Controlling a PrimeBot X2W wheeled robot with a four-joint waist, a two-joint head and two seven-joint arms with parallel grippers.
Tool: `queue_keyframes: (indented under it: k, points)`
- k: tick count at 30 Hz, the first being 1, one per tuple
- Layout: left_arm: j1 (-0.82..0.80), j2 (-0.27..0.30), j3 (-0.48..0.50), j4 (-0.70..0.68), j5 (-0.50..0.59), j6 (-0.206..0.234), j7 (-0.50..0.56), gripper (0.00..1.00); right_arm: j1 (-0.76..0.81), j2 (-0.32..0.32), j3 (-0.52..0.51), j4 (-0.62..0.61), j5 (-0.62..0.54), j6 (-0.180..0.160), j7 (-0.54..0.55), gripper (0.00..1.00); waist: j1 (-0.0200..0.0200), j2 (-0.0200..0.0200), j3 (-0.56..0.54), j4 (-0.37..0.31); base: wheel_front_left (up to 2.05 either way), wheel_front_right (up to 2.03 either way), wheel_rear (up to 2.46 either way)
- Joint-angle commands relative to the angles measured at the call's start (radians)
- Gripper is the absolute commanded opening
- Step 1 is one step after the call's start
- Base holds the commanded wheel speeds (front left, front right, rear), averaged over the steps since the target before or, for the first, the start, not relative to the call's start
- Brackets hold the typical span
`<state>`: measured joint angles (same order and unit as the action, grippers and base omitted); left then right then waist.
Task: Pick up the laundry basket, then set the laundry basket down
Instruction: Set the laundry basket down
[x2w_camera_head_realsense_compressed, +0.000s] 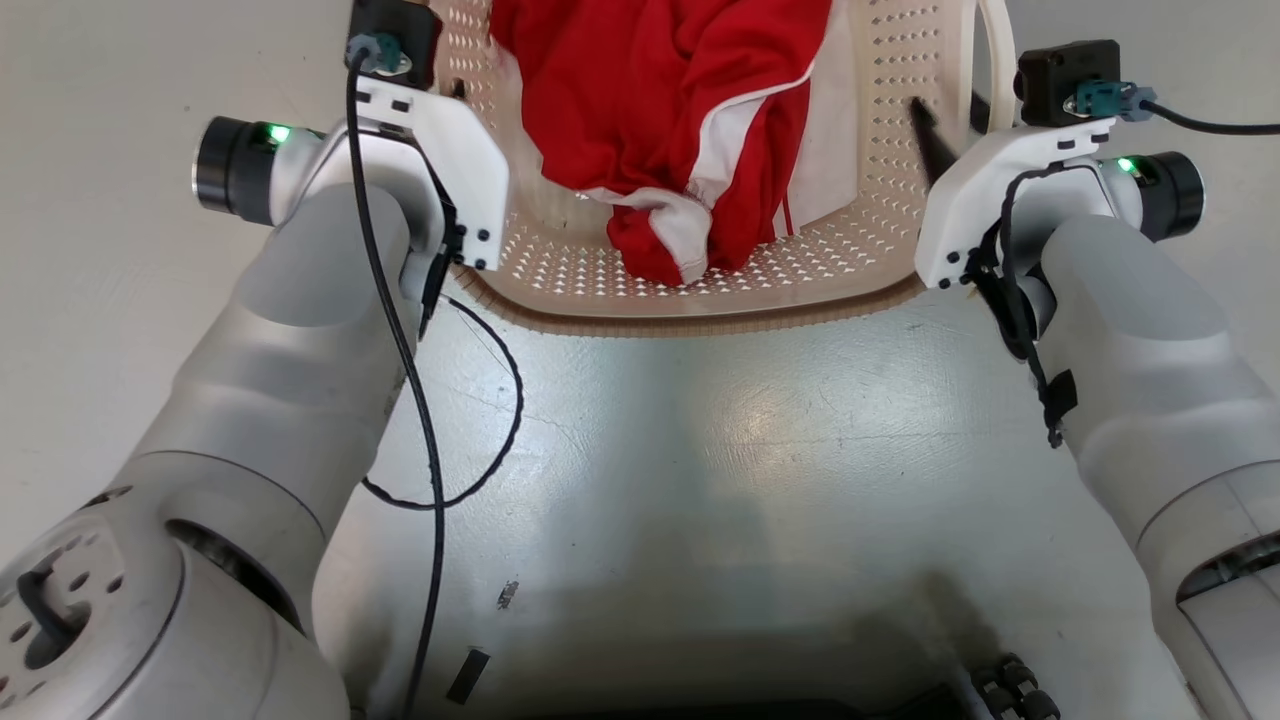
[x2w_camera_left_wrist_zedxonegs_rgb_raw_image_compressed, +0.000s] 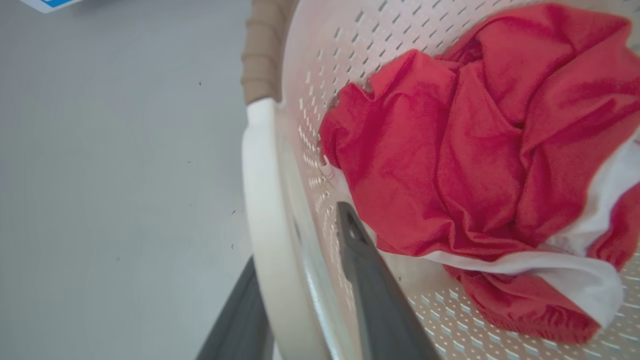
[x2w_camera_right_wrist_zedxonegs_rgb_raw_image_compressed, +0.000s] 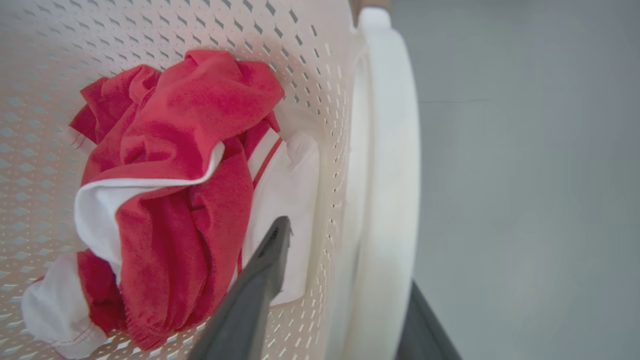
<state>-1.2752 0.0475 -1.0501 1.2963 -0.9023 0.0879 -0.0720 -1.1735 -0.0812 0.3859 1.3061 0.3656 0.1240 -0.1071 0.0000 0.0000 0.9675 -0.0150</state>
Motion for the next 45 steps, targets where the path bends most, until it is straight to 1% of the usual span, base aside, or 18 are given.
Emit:
queue_keyframes:
  k: [1,13,21,28,33,37,42,45]
  points:
    - [0.022,0.011,0.004,-0.006,-0.009,0.006,0.001,1.0,0.034,0.031,0.002,-0.015,-0.013,0.007,-0.014,1.0,0.0,0.0,-0.003,0.0,0.0,0.0,0.0]
    - [0.026,0.011,0.01,-0.006,-0.021,0.018,-0.023,1.0,0.041,0.031,-0.027,-0.015,-0.03,0.007,-0.044,1.0,0.0,0.0,-0.034,0.001,0.0,0.0,0.0]
    - [0.065,0.018,0.017,-0.006,-0.035,0.019,-0.057,1.0,0.067,0.031,-0.046,-0.015,-0.03,0.007,-0.107,1.0,0.0,0.0,-0.101,0.0,0.0,0.0,0.0]
    - [0.132,0.019,0.018,-0.006,-0.046,-0.004,-0.099,1.0,0.128,0.031,-0.056,-0.019,-0.009,0.007,-0.136,1.0,0.0,0.0,-0.202,-0.003,0.0,0.0,0.0]
    - [0.195,0.017,0.025,-0.006,-0.06,-0.027,-0.14,1.0,0.186,0.031,-0.058,-0.021,0.004,0.007,-0.149,1.0,0.0,0.0,-0.297,-0.009,0.0,0.0,0.0]
    - [0.248,0.016,0.038,-0.006,-0.072,-0.038,-0.171,1.0,0.235,0.031,-0.063,-0.027,-0.009,0.007,-0.154,1.0,0.0,0.0,-0.379,-0.011,0.0,0.0,0.0]
    - [0.309,0.022,0.057,-0.018,-0.075,-0.04,-0.188,1.0,0.302,0.027,-0.141,-0.106,-0.099,0.007,-0.154,1.0,0.0,0.0,-0.47,-0.01,0.0,0.0,0.0]
    - [0.333,0.041,0.087,-0.066,-0.065,-0.028,-0.189,1.0,0.356,0.024,-0.211,-0.179,-0.168,0.007,-0.154,1.0,0.0,0.0,-0.515,-0.005,0.0,0.0,0.0]
